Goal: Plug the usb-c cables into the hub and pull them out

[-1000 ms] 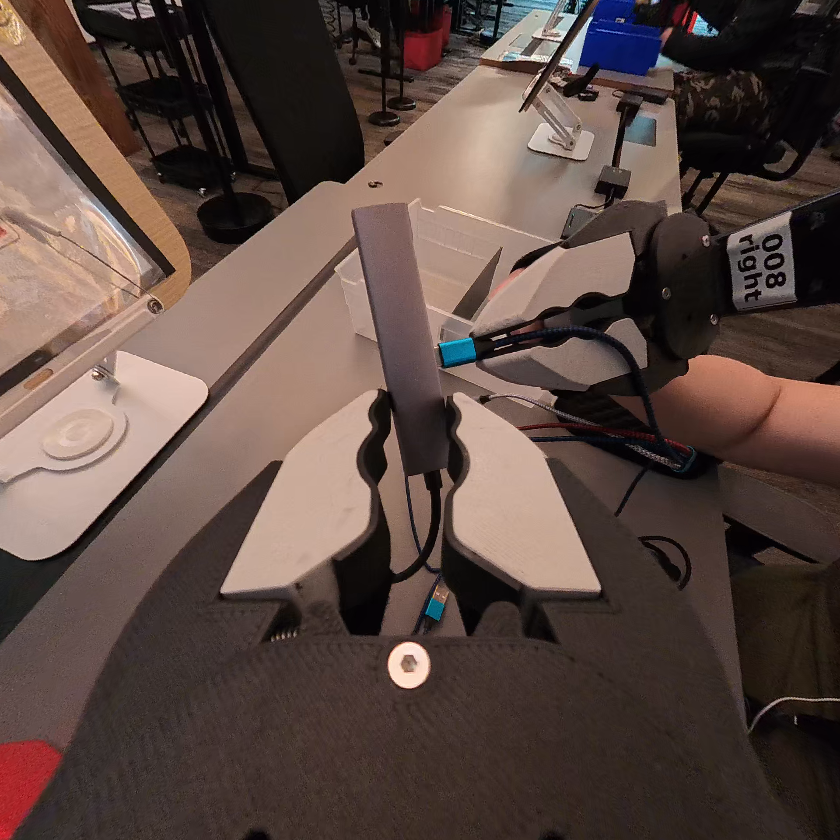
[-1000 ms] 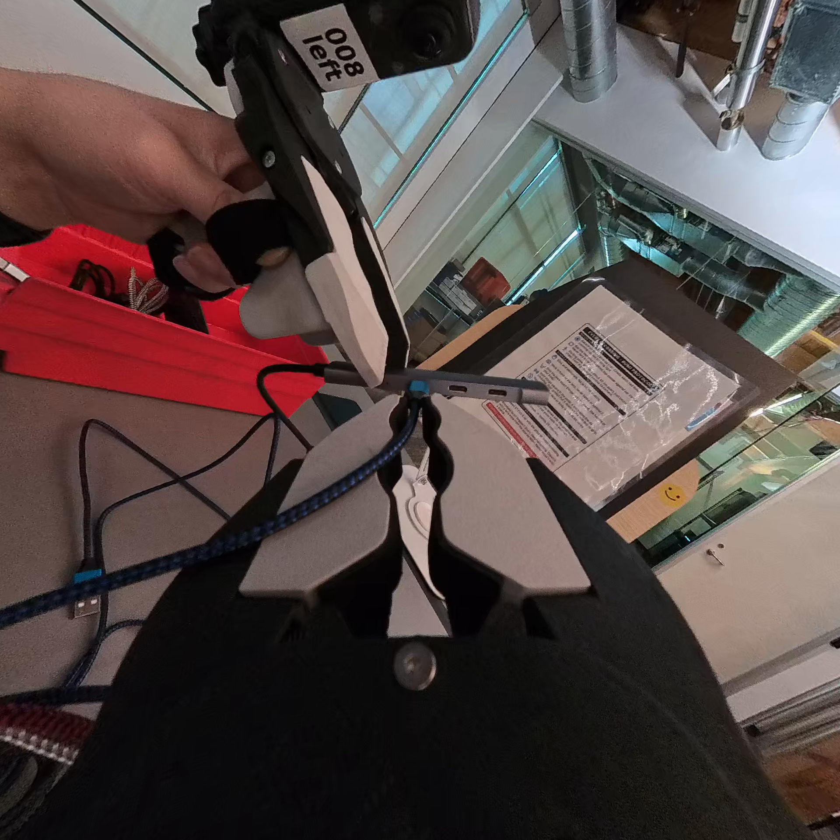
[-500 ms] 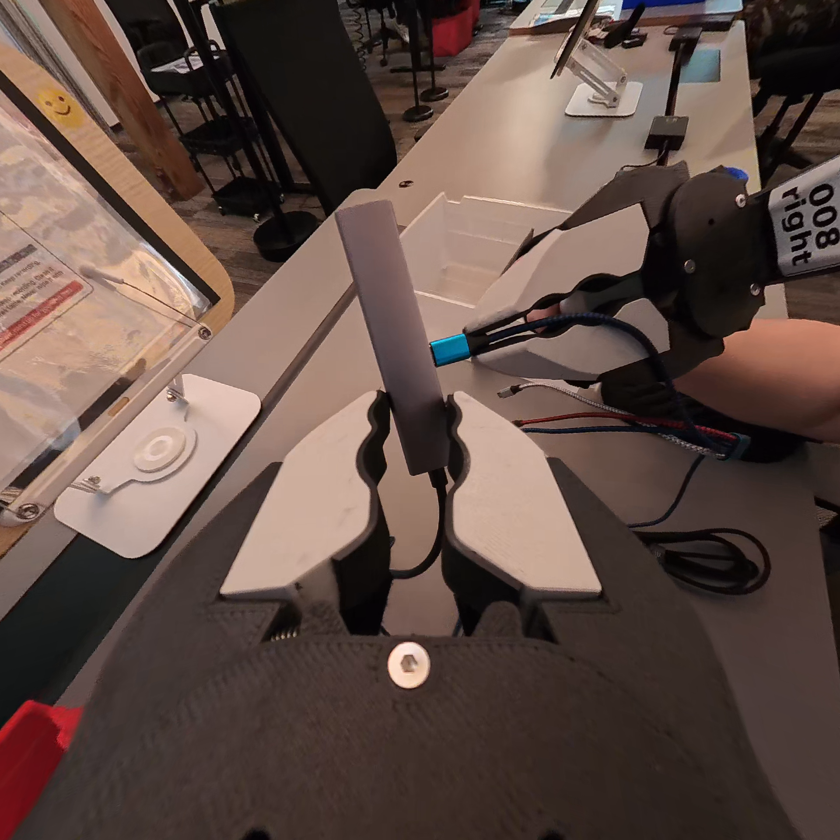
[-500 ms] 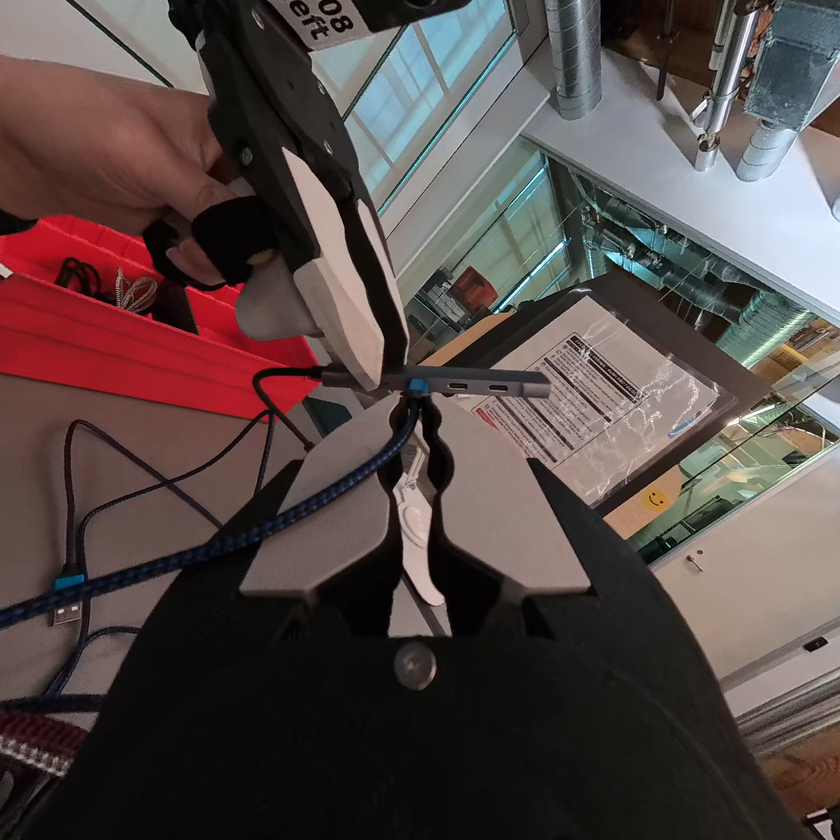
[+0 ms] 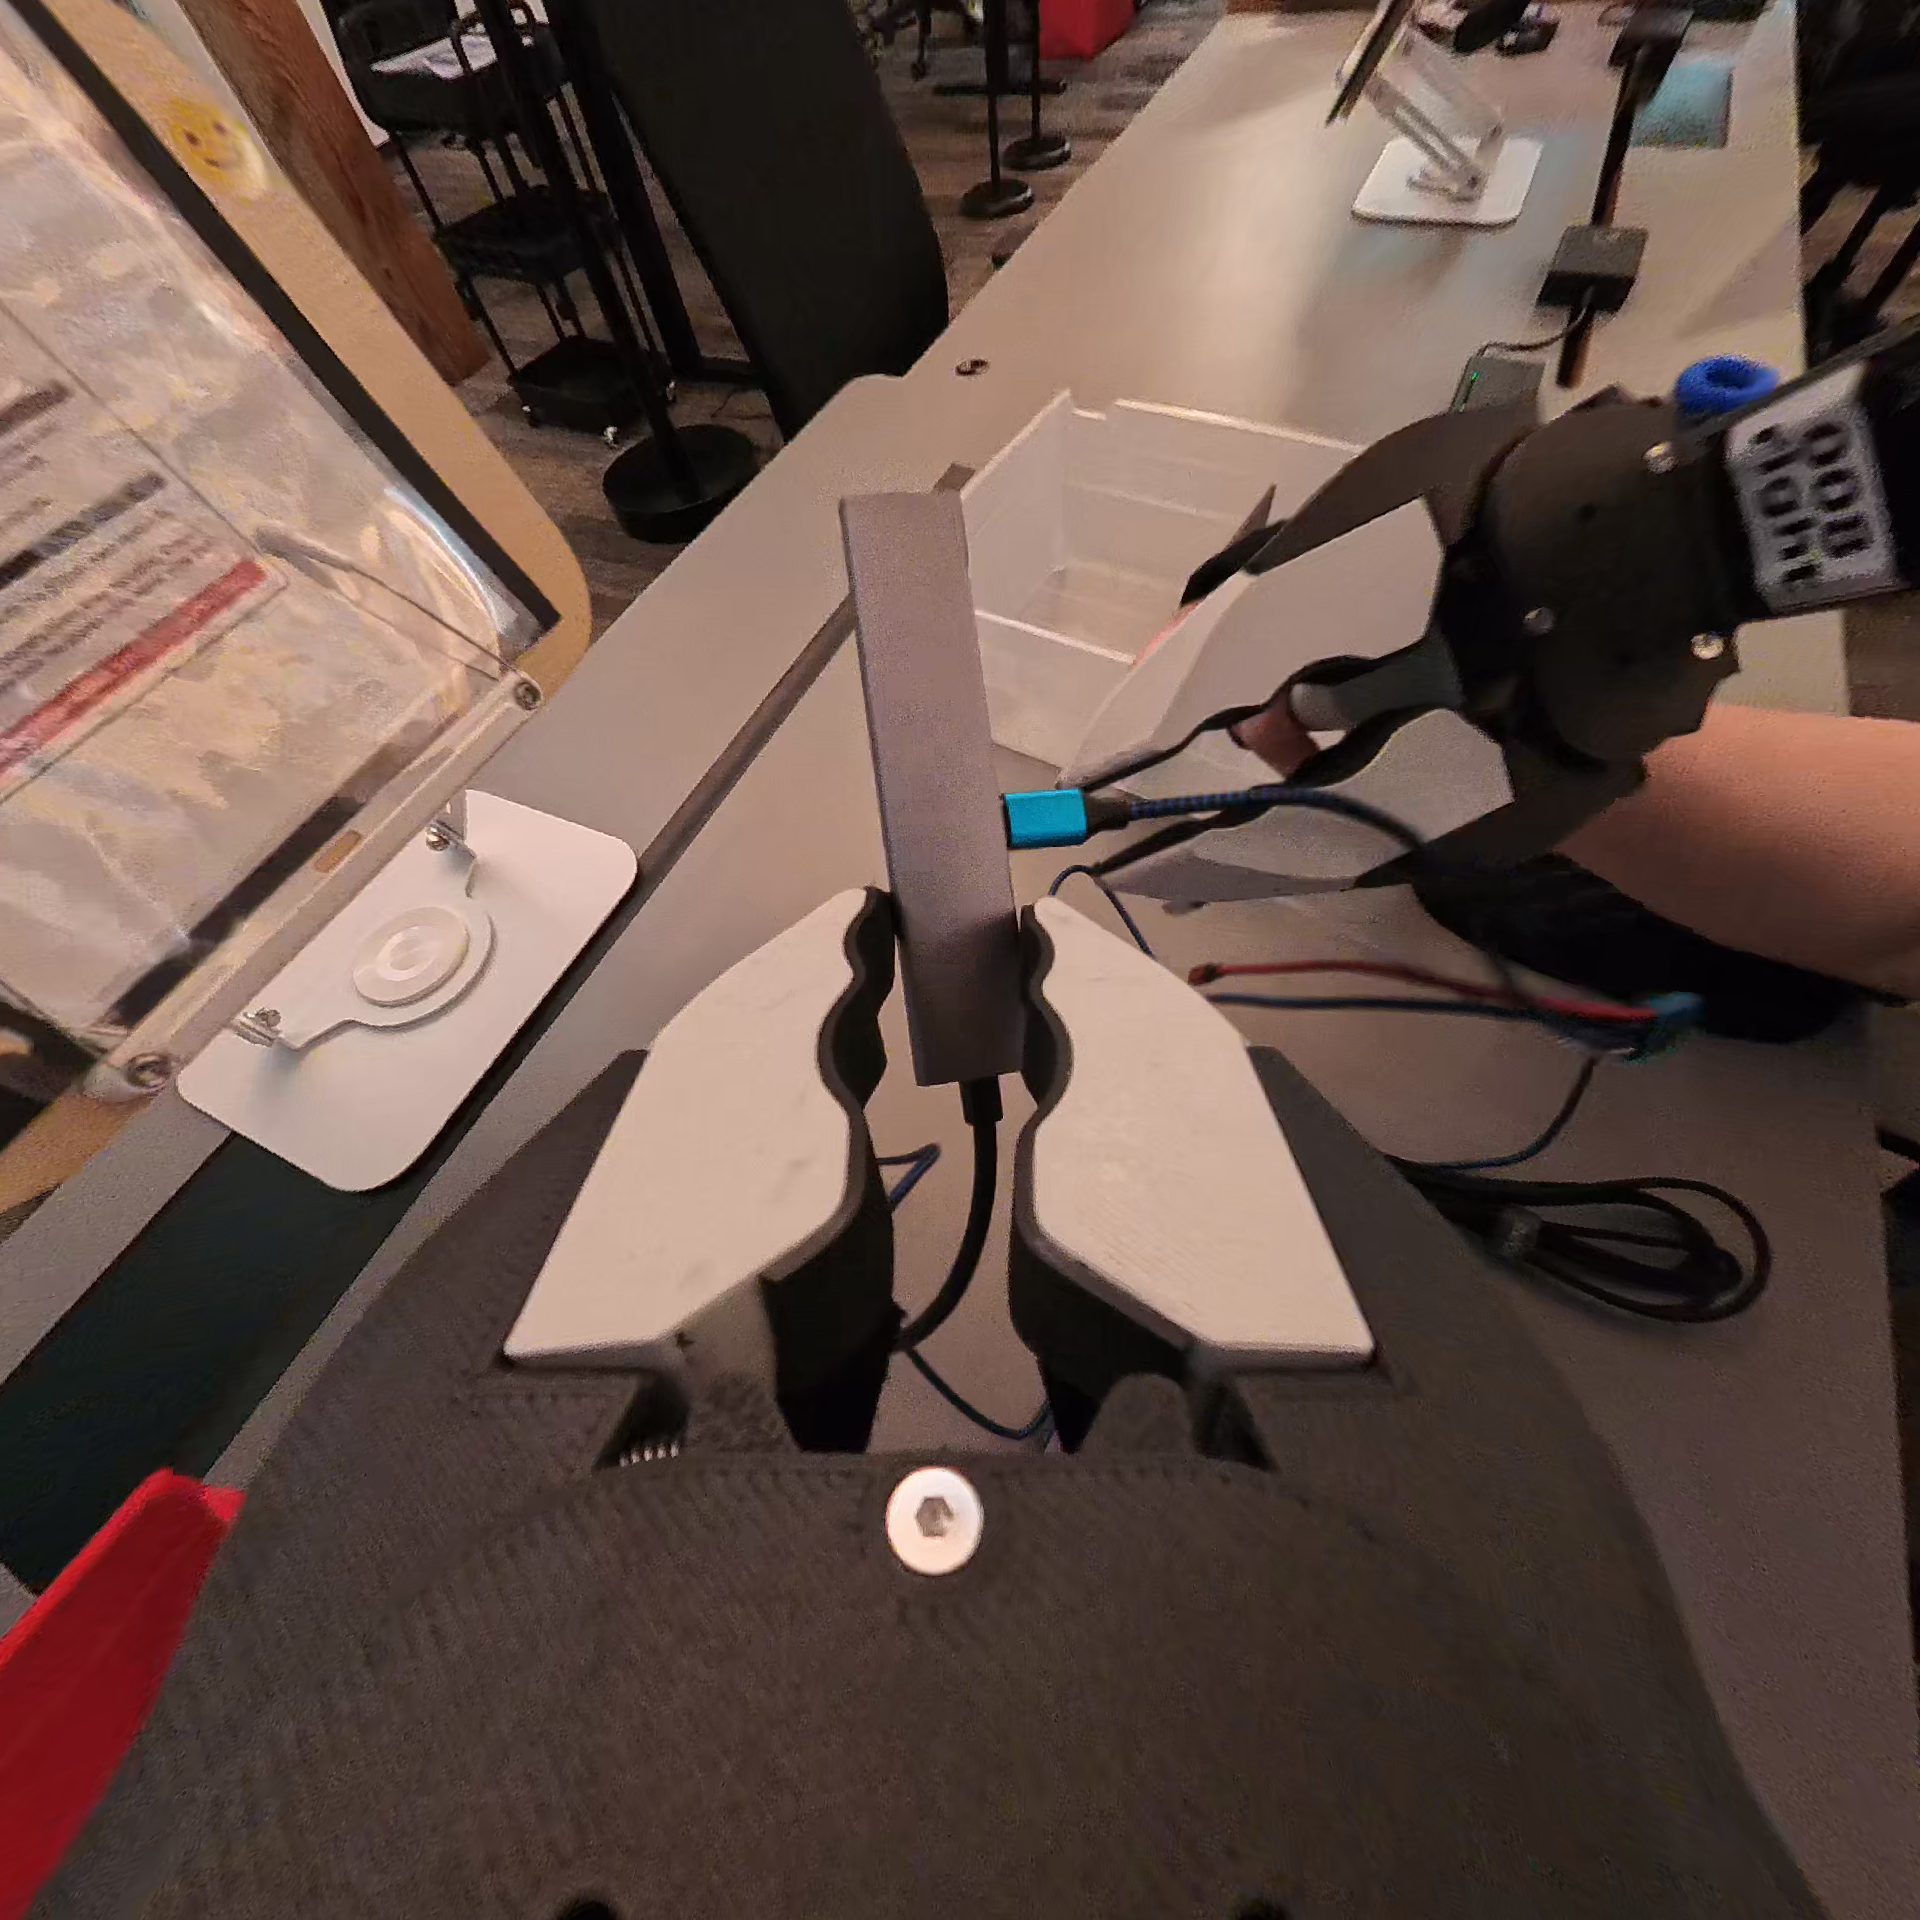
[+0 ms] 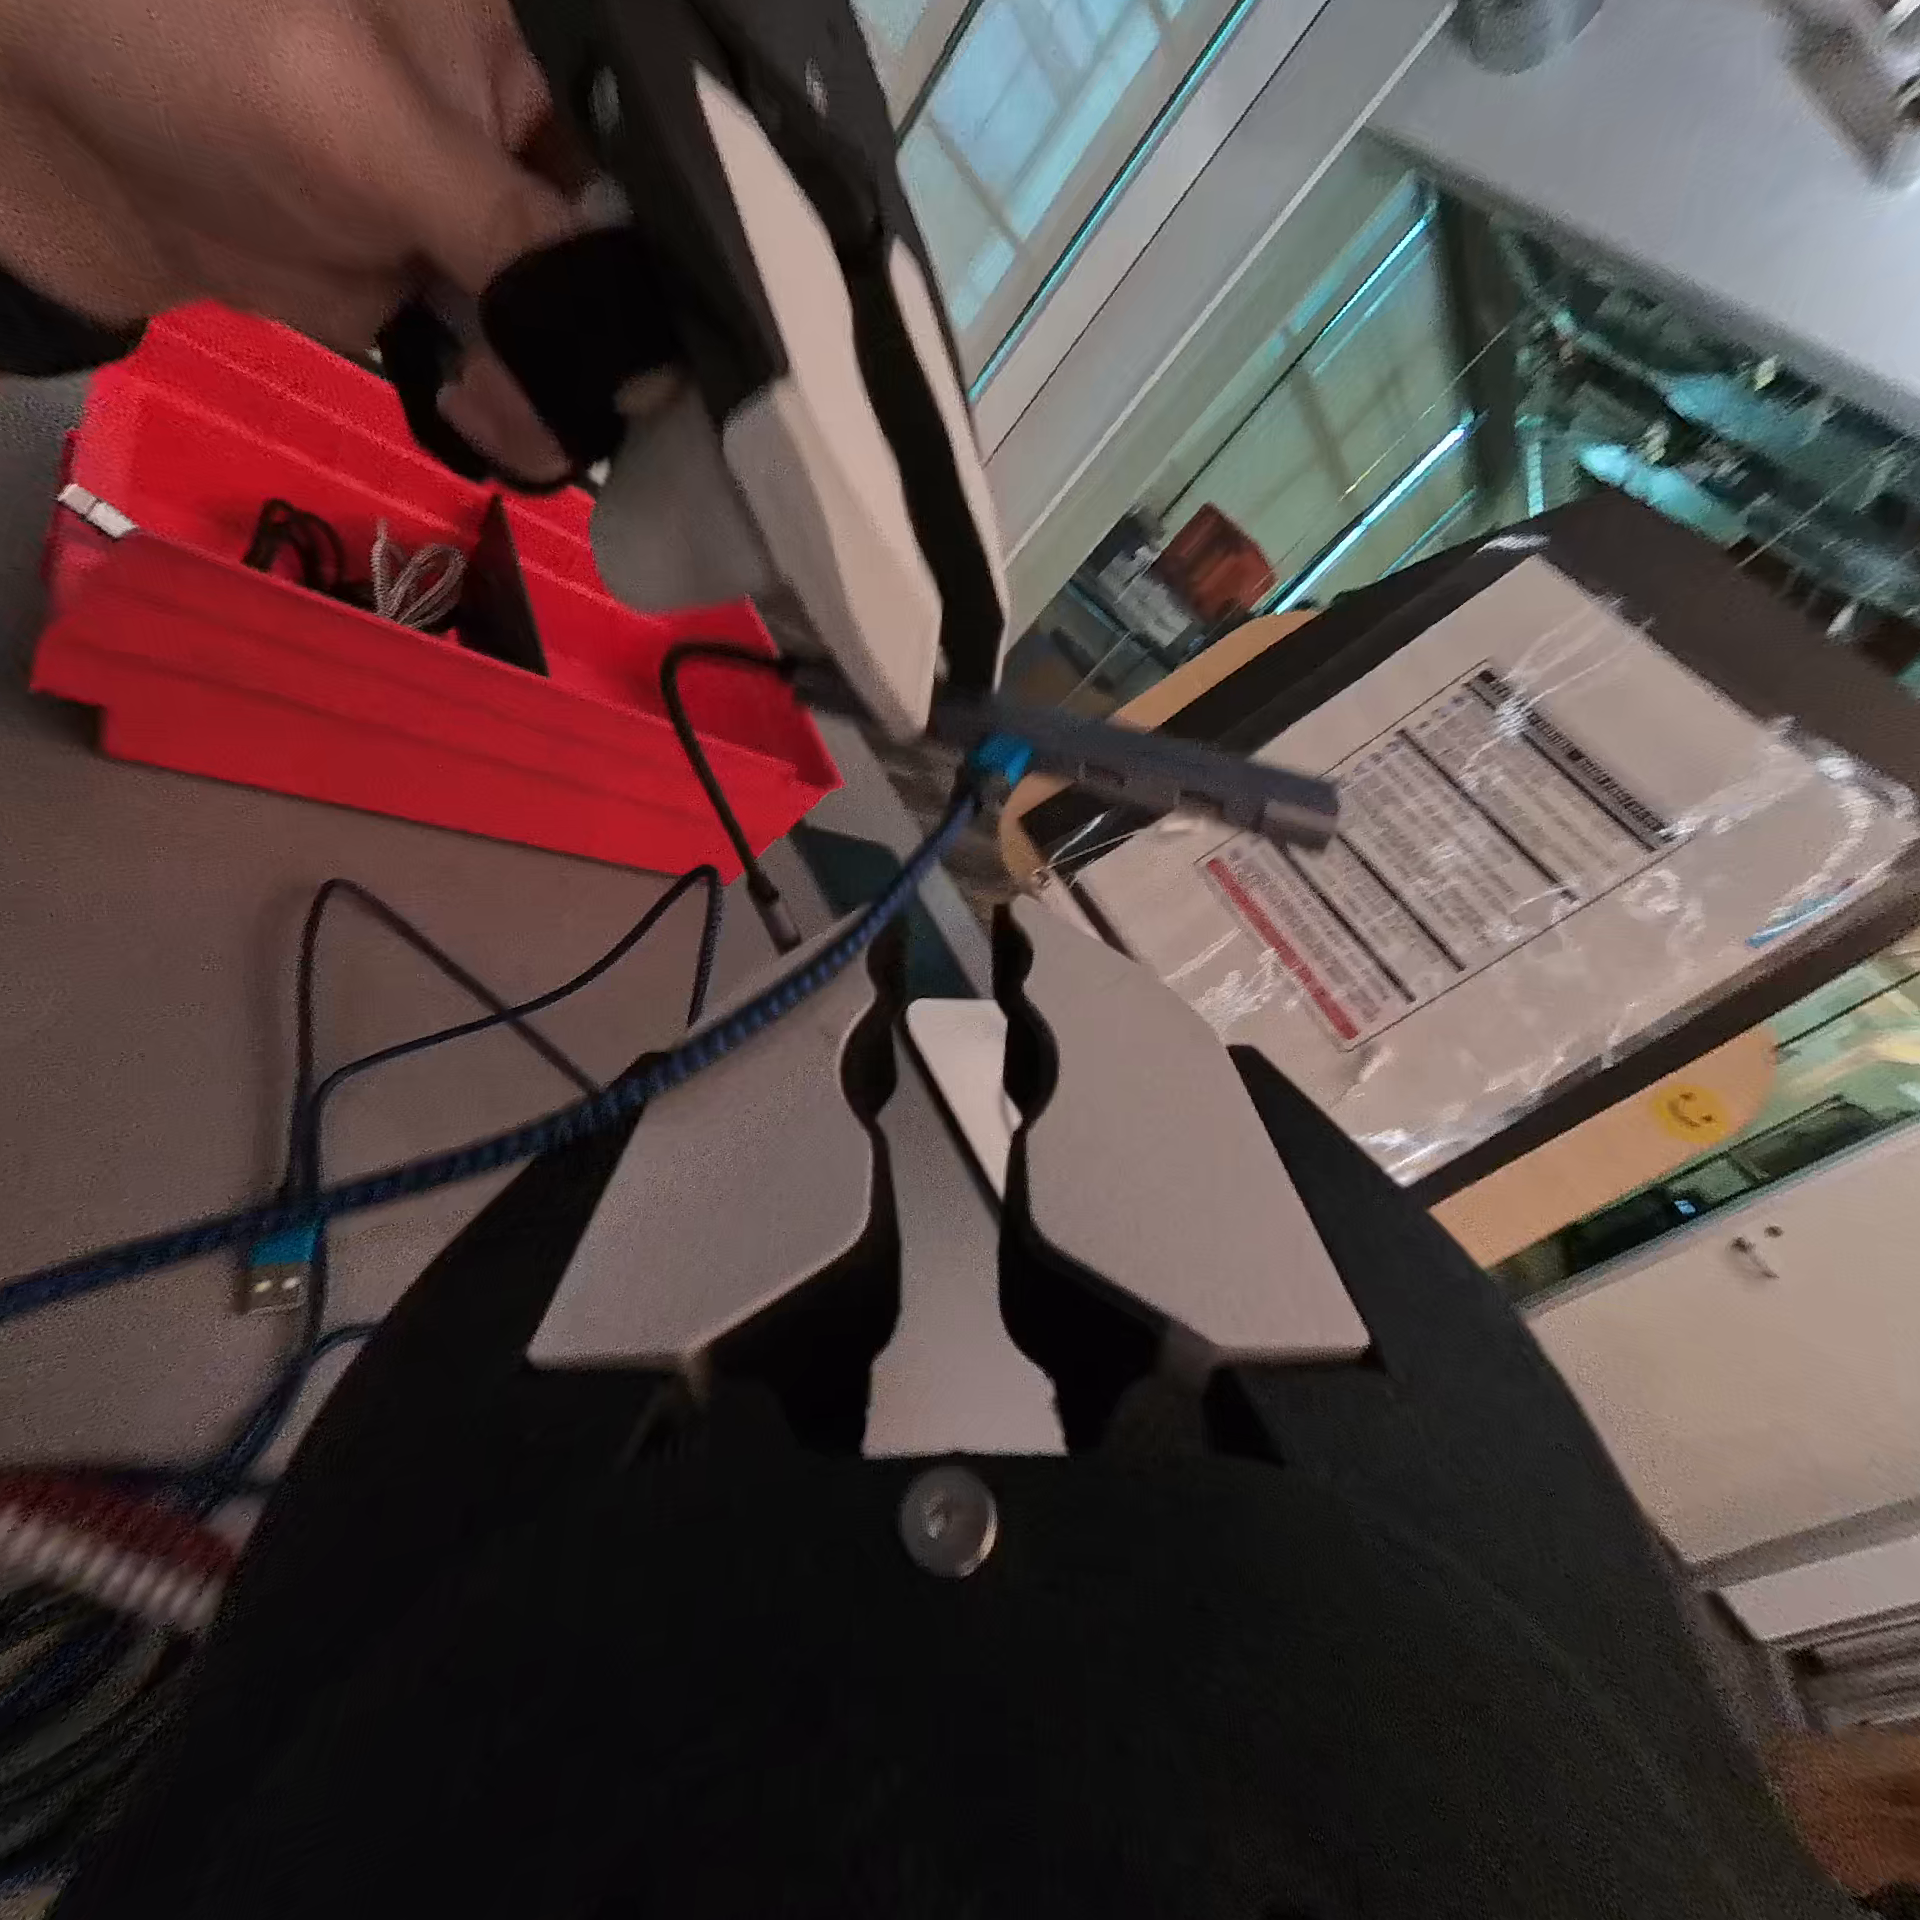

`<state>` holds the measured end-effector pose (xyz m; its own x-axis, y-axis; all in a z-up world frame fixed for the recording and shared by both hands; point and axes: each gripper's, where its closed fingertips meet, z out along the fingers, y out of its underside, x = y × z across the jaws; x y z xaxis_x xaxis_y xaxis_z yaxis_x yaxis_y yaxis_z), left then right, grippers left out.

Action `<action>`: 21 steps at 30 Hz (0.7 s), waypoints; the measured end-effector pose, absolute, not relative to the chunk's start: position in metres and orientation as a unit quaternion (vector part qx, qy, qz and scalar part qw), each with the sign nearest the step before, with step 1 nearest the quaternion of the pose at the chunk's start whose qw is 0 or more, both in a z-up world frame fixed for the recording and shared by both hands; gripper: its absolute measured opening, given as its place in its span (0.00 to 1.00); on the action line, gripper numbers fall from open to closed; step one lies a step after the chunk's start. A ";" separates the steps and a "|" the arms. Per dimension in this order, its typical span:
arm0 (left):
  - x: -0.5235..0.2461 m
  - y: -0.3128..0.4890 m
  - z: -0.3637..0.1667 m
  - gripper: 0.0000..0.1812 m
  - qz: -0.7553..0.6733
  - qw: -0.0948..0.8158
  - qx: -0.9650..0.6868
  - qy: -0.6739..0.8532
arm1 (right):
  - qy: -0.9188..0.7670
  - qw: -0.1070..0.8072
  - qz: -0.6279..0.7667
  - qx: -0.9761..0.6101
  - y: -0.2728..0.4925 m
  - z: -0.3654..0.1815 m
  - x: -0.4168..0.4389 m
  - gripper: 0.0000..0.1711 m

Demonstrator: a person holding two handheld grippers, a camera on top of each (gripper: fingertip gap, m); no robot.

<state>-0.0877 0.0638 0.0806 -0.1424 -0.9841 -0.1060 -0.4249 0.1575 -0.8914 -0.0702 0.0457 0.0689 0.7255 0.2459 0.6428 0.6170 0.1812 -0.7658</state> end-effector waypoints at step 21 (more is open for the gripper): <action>-0.213 0.059 0.171 0.05 -0.506 0.413 -0.420 0.630 | -0.387 0.275 0.086 -0.876 0.009 -0.085 -0.057 0.12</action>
